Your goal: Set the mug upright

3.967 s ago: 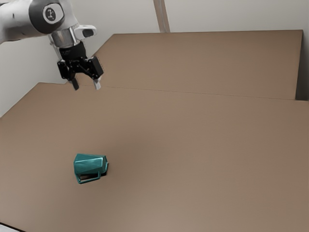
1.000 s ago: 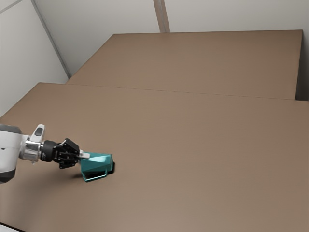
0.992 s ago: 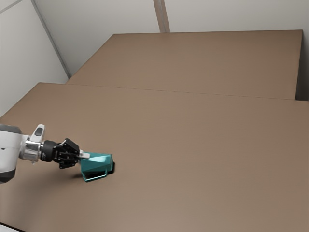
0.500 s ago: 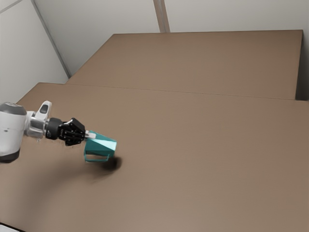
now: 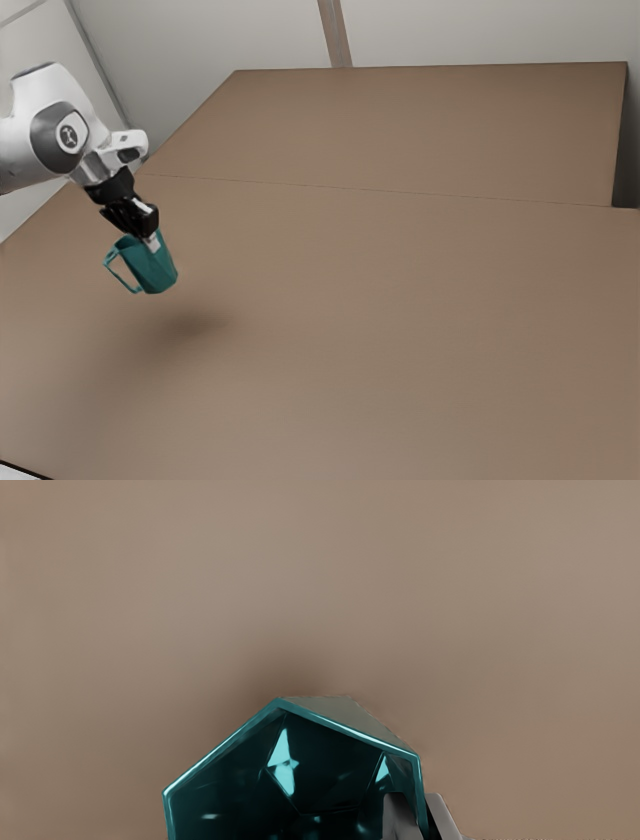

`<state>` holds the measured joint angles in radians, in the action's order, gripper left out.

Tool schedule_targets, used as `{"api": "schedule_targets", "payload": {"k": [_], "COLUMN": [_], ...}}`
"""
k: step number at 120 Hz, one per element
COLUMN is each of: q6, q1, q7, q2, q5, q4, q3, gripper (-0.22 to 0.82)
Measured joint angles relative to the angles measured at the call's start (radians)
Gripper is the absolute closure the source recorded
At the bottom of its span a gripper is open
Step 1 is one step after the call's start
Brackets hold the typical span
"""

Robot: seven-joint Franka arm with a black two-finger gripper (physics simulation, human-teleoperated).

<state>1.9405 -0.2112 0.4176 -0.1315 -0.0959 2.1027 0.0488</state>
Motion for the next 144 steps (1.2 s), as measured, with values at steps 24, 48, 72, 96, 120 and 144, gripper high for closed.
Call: {"api": "schedule_targets", "payload": {"k": [24,48,72,96,120,144], "q6": [0.100,0.203,0.256,0.269,0.174,-0.156], "q1": [0.010,0.020,0.018,0.014,0.003,0.018], "q7": [-0.169,-0.301,-0.394,-0.458,-0.507,-0.530], "q2": [0.053,0.090,0.103,0.101,0.049,-0.035], "q5": [0.090,0.100,0.100,0.097,0.104,0.113], "q4": [0.078,0.126,0.144,0.142,0.014,-0.316], "q3": [-0.024,-0.025,-0.025,-0.024,-0.048,-0.191], "gripper": [0.79,0.79,0.67,0.28,0.11,0.04]}}
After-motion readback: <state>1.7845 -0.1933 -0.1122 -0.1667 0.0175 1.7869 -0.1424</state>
